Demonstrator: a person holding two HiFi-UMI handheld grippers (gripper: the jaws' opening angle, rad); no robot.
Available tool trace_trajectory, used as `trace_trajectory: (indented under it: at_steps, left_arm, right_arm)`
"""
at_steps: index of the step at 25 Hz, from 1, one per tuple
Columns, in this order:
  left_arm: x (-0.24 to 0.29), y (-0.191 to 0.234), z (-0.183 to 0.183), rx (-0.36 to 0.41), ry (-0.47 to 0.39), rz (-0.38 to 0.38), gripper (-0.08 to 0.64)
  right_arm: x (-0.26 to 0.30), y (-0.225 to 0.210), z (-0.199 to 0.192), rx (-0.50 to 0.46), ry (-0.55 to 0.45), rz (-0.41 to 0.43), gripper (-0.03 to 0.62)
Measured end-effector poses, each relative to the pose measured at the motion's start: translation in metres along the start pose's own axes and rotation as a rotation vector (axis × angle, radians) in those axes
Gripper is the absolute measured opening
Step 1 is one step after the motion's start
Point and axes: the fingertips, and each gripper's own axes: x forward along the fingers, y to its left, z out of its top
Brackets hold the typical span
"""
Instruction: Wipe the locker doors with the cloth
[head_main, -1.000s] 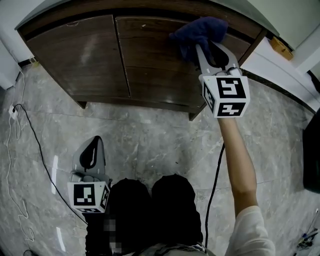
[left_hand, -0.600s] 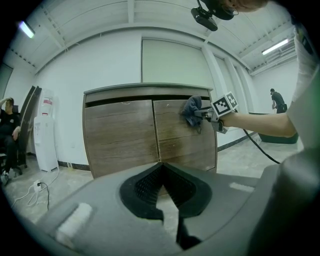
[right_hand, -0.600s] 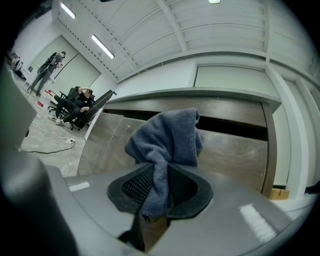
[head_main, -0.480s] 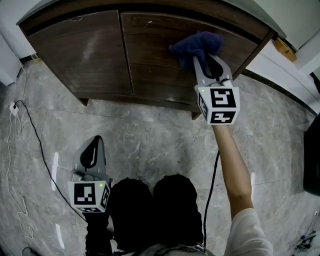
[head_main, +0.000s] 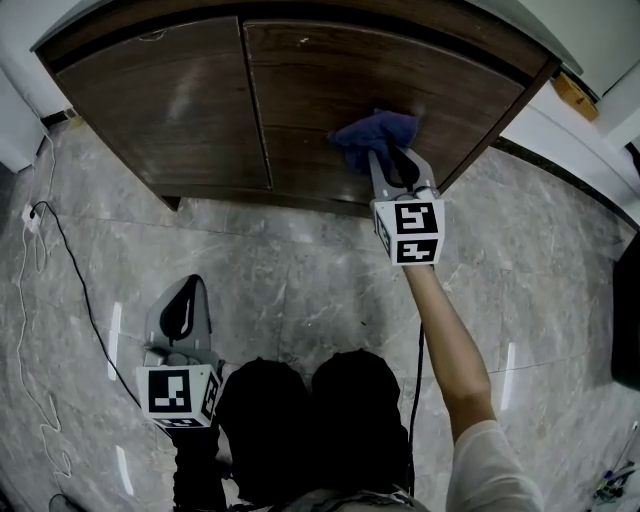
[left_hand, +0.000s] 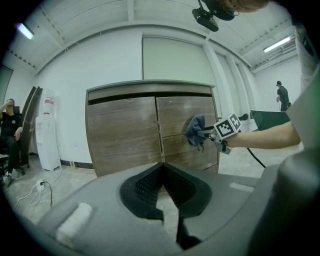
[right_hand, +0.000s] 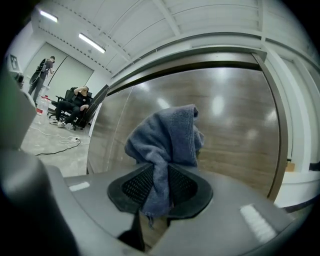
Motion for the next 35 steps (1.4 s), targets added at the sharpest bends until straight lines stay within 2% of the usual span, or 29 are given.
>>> trace_trajectory:
  at_steps: [9, 18, 28, 35]
  left_arm:
    - [0.002, 0.000, -0.004, 0.009, 0.005, -0.002, 0.000]
    - [0.005, 0.003, -0.011, 0.007, 0.020, 0.010, 0.000]
    - [0.007, 0.007, -0.018, 0.019, 0.048, 0.015, 0.000]
    - [0.005, 0.011, -0.021, 0.021, 0.059, 0.019, 0.000]
  right_arm:
    - [0.012, 0.028, -0.069, 0.031, 0.083, 0.039, 0.091]
    - [0.020, 0.051, -0.103, 0.048, 0.133, 0.084, 0.091]
    - [0.032, 0.085, -0.177, 0.077, 0.292, 0.153, 0.091]
    - [0.036, 0.095, -0.182, 0.080, 0.313, 0.160, 0.092]
